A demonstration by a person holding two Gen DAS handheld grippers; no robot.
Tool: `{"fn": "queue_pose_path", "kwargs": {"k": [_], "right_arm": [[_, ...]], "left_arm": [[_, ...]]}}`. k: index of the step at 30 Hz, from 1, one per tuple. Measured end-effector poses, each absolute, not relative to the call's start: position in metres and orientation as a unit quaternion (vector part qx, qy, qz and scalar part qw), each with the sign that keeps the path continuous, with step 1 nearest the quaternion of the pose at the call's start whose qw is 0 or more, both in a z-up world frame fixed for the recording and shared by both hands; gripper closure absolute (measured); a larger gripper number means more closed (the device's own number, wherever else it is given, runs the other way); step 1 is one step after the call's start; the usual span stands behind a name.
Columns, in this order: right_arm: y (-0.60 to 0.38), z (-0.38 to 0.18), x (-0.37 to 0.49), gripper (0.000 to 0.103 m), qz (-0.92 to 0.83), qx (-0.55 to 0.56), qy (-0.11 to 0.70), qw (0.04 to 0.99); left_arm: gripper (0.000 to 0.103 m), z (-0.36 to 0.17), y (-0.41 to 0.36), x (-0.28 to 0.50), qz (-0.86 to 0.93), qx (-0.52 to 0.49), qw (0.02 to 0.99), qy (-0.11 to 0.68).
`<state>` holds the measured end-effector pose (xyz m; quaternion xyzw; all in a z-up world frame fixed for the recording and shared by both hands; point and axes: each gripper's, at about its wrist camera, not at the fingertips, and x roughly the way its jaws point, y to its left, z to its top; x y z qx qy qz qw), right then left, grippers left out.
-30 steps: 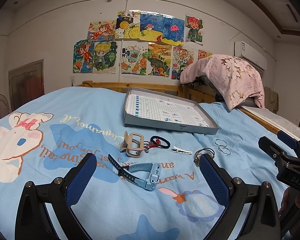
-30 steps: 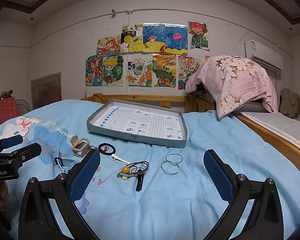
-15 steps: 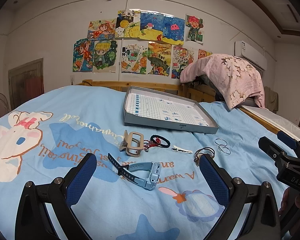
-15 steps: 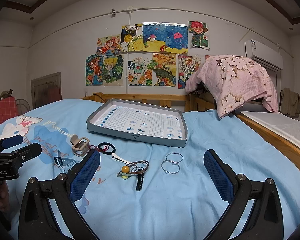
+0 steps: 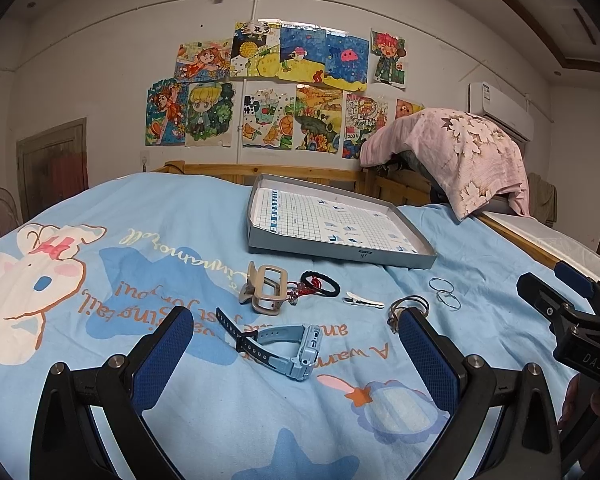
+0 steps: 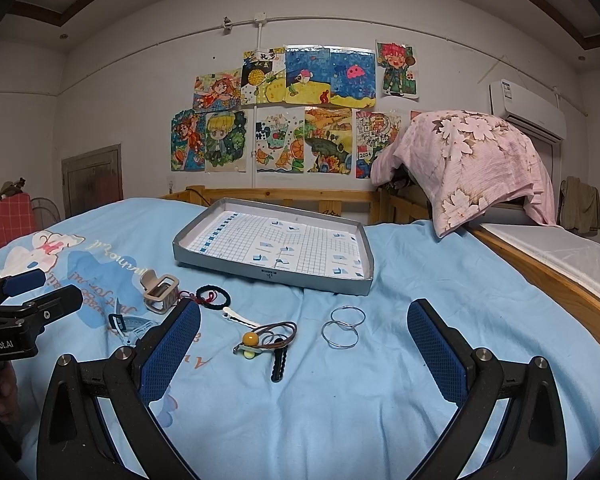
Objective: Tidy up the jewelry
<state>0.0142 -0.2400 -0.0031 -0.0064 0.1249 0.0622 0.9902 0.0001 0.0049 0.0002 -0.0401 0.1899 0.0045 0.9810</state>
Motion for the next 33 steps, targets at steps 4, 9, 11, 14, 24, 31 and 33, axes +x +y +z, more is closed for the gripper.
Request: {"fn": "queue_pose_path", "kwargs": {"k": [4,9,11,14,24,31,33], "right_arm": [[-0.2398,-0.0026,0.0143,0.001,0.062,-0.006,0.126,0.99],[-0.2405,-0.0026,0.0139,0.001,0.063,-0.006,0.126,0.99],[-0.2402,-0.0027,0.014,0.001,0.062,-0.006,0.126,0.99],[-0.24,-0.0027,0.0141,0.001,0.062,-0.007,0.127,0.99],[-0.2396,-0.004,0.0142,0.001,0.063,-0.006,0.129,0.99],[-0.2369,-0.0049,0.0171,0.001,0.066,-0.006,0.13,0.989],[-0.2355,-0.0043,0.0198,0.001,0.069,-0.005,0.13,0.989]], "left_arm": [[0.0,0.0003,0.0048,0.0,0.004,-0.04,0.981,0.19],[0.0,0.0003,0.0049,0.0001,0.005,-0.04,0.981,0.19],[0.0,0.0002,0.0046,0.0,0.004,-0.04,0.981,0.19],[0.0,0.0001,0.0047,0.0,0.004,-0.04,0.981,0.19],[0.0,-0.0022,0.005,0.0014,0.005,-0.039,0.981,0.192],[0.0,-0.0065,0.0008,0.0085,0.01,-0.038,0.981,0.192],[0.0,-0.0056,0.001,0.0098,0.014,-0.035,0.981,0.189]]}}
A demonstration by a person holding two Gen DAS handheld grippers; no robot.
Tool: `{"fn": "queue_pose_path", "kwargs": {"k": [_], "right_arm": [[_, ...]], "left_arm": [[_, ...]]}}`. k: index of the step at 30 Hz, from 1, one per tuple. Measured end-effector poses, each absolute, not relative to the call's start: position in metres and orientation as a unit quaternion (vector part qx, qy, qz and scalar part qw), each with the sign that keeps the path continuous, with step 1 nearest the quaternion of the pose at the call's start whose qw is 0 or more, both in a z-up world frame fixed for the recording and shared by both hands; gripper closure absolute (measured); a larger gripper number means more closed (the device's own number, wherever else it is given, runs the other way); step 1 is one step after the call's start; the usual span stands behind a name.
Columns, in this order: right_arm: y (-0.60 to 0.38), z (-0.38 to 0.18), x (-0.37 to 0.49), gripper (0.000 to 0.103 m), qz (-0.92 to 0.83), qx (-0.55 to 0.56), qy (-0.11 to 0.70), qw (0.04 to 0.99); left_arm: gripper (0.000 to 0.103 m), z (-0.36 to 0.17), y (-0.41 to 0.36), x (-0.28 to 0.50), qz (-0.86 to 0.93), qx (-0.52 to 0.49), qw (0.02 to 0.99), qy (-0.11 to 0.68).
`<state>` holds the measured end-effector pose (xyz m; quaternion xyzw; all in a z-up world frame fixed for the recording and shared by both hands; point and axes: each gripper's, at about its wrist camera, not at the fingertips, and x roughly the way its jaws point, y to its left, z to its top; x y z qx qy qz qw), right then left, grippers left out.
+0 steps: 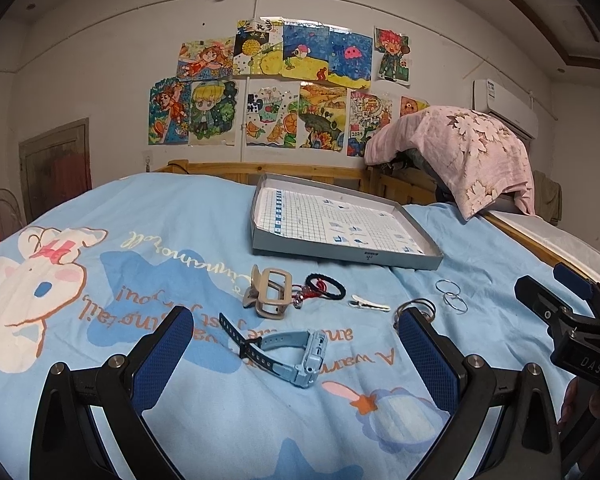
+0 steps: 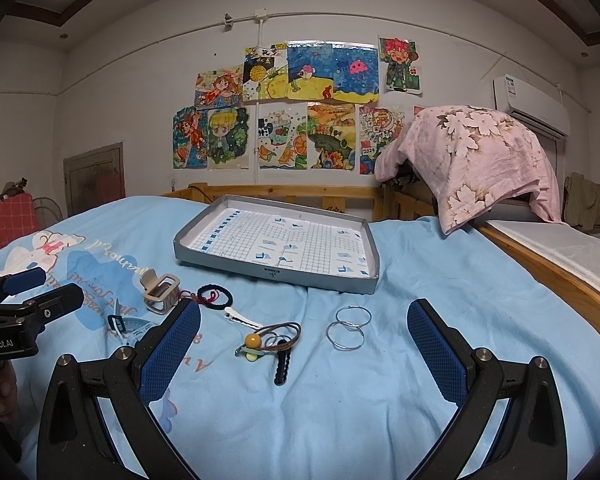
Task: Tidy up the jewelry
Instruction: 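Move the left tool to the blue smartwatch while the right tool reaches the yellow-bead keychain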
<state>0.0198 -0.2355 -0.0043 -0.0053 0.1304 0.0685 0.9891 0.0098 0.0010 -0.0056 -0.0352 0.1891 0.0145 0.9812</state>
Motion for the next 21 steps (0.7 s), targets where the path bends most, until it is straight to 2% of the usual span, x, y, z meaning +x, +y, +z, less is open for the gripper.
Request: {"fn": "queue_pose_path", "kwargs": {"k": [21], "right_arm": [[-0.227,0.003,0.083,0.001,0.084,-0.004,0.136,0.987]], "left_arm": [[0.0,-0.001,0.0,0.062,0.033,-0.041,0.974,0.221]]}}
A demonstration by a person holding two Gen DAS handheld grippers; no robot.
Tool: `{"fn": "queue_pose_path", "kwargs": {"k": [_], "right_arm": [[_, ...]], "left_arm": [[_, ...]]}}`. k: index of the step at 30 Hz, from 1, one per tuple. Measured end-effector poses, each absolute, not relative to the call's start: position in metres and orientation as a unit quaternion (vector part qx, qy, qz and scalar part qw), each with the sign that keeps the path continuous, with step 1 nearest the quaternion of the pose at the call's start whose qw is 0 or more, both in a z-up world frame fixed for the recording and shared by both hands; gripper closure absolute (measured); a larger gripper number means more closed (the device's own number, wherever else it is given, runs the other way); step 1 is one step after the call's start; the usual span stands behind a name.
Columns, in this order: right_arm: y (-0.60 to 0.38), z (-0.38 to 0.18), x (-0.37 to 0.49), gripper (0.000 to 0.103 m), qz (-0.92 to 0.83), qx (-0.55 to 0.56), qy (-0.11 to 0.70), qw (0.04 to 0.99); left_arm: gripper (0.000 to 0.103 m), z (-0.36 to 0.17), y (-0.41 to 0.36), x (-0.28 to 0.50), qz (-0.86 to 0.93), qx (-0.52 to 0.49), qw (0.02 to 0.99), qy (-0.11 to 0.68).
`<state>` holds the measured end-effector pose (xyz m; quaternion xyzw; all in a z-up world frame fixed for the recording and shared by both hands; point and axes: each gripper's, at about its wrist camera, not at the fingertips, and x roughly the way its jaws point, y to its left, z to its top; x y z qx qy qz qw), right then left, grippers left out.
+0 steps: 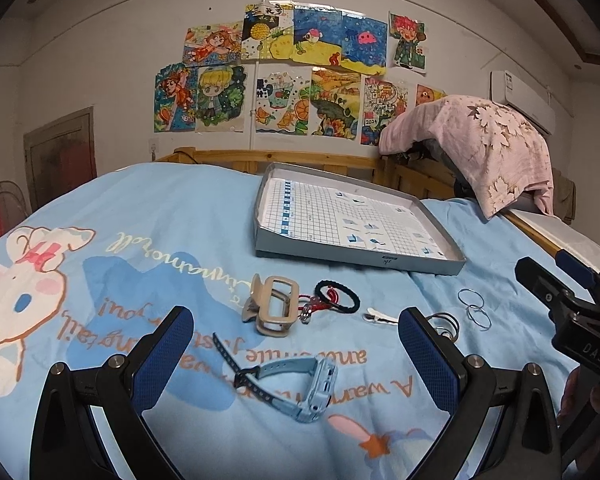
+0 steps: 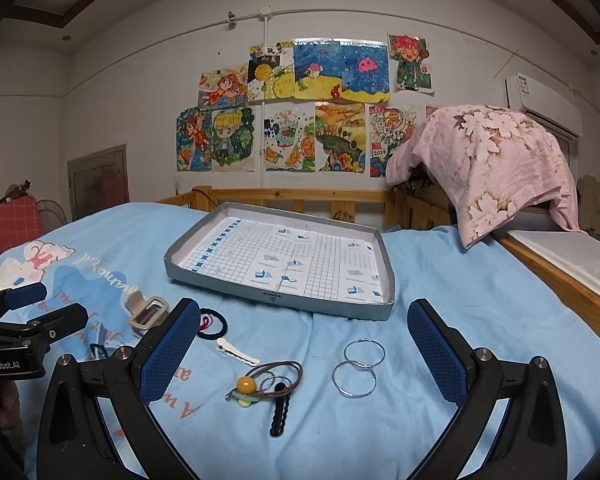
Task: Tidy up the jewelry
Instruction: 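Move the left tool to the blue smartwatch while the right tool reaches the yellow-bead keychain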
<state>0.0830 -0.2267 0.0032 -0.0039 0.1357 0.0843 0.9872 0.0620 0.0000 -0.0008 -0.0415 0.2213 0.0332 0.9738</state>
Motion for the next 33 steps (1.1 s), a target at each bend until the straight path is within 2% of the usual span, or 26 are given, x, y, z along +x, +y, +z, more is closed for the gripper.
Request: {"fn": "queue_pose_path", "kwargs": {"k": [12,18,20,25,29,33], "right_arm": [[-0.229,-0.011,0.12,0.001,0.081,-0.012,0.162,0.983],[-0.223,-0.026,0.134,0.001,0.112,-0.015,0.199,0.973],[-0.221,-0.032,0.138,0.003,0.121,-0.013,0.212,0.97],[-0.221,-0.047,0.147,0.033,0.147,-0.002,0.247,0.958],[-0.223,-0.059,0.154,0.047,0.16,0.008,0.279,0.947],[-0.222,-0.069,0.159,0.056,0.168,0.014,0.304,0.937]], "left_arm": [[0.0,-0.006,-0.007,0.087,0.035,-0.034,0.972,0.229],[0.0,-0.017,-0.012,0.091,0.013,-0.025,0.971,0.237],[0.003,-0.02,-0.016,0.092,0.001,-0.021,0.97,0.242],[0.023,-0.033,-0.02,0.098,-0.032,-0.02,0.963,0.267],[0.038,-0.045,-0.02,0.104,-0.051,-0.032,0.953,0.298],[0.045,-0.053,-0.017,0.108,-0.059,-0.044,0.945,0.319]]}}
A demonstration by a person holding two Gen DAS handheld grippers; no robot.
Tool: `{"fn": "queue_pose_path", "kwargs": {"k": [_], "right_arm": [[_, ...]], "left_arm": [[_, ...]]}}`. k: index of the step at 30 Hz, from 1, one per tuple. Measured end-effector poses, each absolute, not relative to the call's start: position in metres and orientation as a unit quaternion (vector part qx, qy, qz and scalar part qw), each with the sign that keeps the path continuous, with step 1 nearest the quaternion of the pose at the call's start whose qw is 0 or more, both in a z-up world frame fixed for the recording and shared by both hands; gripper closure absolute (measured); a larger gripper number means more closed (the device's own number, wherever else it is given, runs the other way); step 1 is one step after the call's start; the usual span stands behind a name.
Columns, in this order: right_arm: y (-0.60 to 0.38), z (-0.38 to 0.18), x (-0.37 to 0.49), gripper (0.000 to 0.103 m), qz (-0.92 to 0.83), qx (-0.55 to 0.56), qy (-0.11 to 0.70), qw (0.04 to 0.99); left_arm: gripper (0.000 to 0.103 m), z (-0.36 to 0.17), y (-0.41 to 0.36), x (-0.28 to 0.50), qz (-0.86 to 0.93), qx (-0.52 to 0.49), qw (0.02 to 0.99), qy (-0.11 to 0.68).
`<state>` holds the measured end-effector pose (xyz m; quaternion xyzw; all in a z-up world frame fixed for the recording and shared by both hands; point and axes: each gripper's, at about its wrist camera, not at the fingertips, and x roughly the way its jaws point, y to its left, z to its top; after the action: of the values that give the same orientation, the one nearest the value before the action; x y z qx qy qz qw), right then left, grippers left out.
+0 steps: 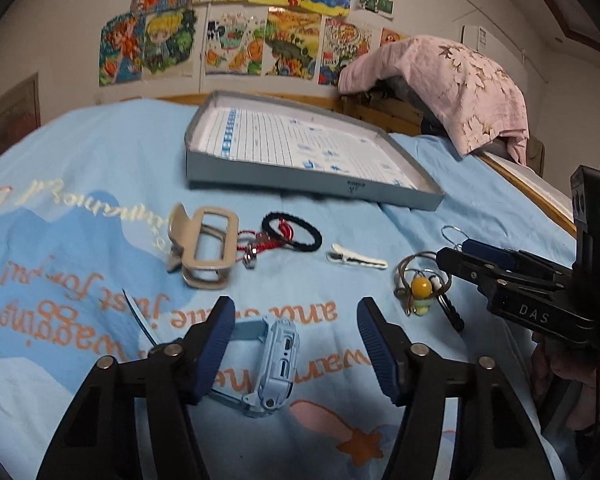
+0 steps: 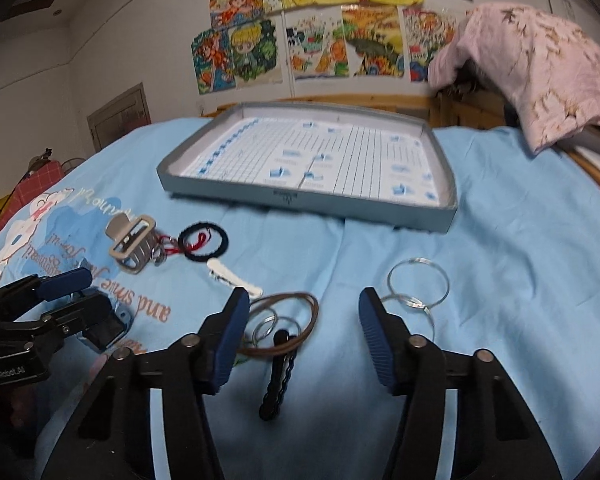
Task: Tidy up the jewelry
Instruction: 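Move the left tool to the blue smartwatch while the right tool reaches the yellow-bead keychain, then close the left tool on the blue smartwatch while the right tool grips the yellow-bead keychain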
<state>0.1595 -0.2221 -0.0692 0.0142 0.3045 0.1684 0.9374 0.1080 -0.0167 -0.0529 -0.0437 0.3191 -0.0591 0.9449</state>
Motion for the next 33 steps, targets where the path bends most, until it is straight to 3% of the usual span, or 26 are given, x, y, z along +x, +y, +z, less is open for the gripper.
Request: {"fn": "queue_pose_path", "kwargs": {"k": [4,8,12,14,16,33], "right_arm": [[-0.22,-0.077,0.164,0.068,0.17,0.017,0.327,0.929],[-0.22,-0.082,0.169,0.072,0.174,0.024,0.345,0.922],[-0.217,-0.084,0.171,0.085,0.176,0.024,0.352,0.919],[-0.216,-0.085,0.172,0.092,0.177,0.023,0.354,0.918],[-0.216,-0.084,0.171,0.1,0.176,0.022,0.352,0.919],[-0.218,-0.037,0.158,0.101,0.206,0.033,0.264,0.942]], "left_arm": [[0.056,-0.059,-0.017,0.111,-0.065,-0.048,0.938,0.338],[0.064,-0.065,-0.018,0.116,-0.072,-0.054,0.929,0.36],[0.073,-0.066,-0.016,0.116,-0.069,-0.059,0.927,0.364],[0.083,-0.066,-0.016,0.116,-0.068,-0.059,0.926,0.366],[0.083,-0.064,-0.015,0.116,-0.068,-0.058,0.926,0.366],[0.086,-0.029,-0.009,0.135,-0.125,-0.128,0.925,0.334]]}}
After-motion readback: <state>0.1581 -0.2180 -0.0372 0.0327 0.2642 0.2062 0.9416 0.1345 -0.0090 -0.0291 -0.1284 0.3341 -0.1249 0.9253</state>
